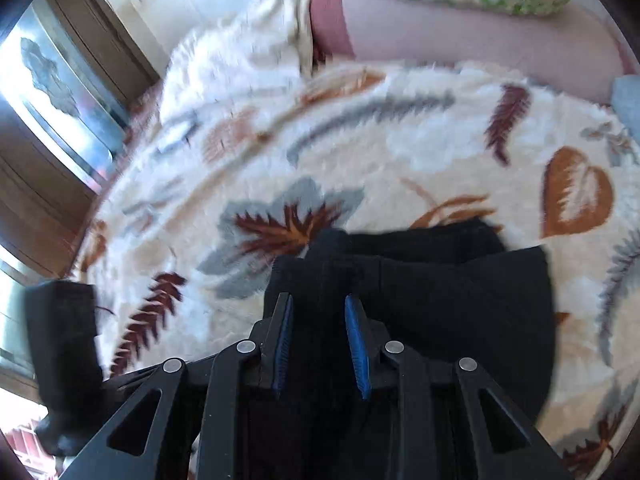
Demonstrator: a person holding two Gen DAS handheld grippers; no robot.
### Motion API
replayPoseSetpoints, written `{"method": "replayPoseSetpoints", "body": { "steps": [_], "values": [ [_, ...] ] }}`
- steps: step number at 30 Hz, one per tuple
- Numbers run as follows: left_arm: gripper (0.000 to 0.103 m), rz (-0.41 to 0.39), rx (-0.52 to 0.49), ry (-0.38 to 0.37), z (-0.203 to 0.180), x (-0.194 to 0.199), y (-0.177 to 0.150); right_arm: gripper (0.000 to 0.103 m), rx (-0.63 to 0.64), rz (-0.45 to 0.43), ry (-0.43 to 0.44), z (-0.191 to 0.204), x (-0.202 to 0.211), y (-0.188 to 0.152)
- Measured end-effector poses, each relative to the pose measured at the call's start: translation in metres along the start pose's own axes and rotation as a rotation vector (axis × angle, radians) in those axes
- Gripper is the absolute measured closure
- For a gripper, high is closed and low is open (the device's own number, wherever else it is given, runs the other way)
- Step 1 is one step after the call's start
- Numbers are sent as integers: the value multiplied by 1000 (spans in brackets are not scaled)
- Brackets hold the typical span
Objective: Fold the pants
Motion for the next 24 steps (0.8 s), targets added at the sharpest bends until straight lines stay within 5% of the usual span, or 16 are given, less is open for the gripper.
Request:
{"method": "replayPoseSetpoints", "body": {
  "steps": [6, 14, 19, 24],
  "values": [
    [54, -84, 38, 19, 21, 40, 2, 71, 19, -136, 80, 9, 61, -1],
    [44, -119, 25, 32, 11, 51, 1, 67, -97, -285, -37, -58, 167, -58],
    [40, -75, 28, 27, 2, 37, -12, 49, -177, -321, -17, -82, 182, -91],
    [27, -56, -6, -49, -19, 26, -8, 41, -258, -327, 119, -92, 165, -91]
  ]
}}
Point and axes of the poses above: each gripper's, at about its wrist camera, not at the fingertips, and x roughly against the way its jaws point, z to its left, y to its top, the point moved 8 cm from there along -x, roughly the way its jaws point, and after that the axes turned 13 degrees about y, right-handed, at the moved point
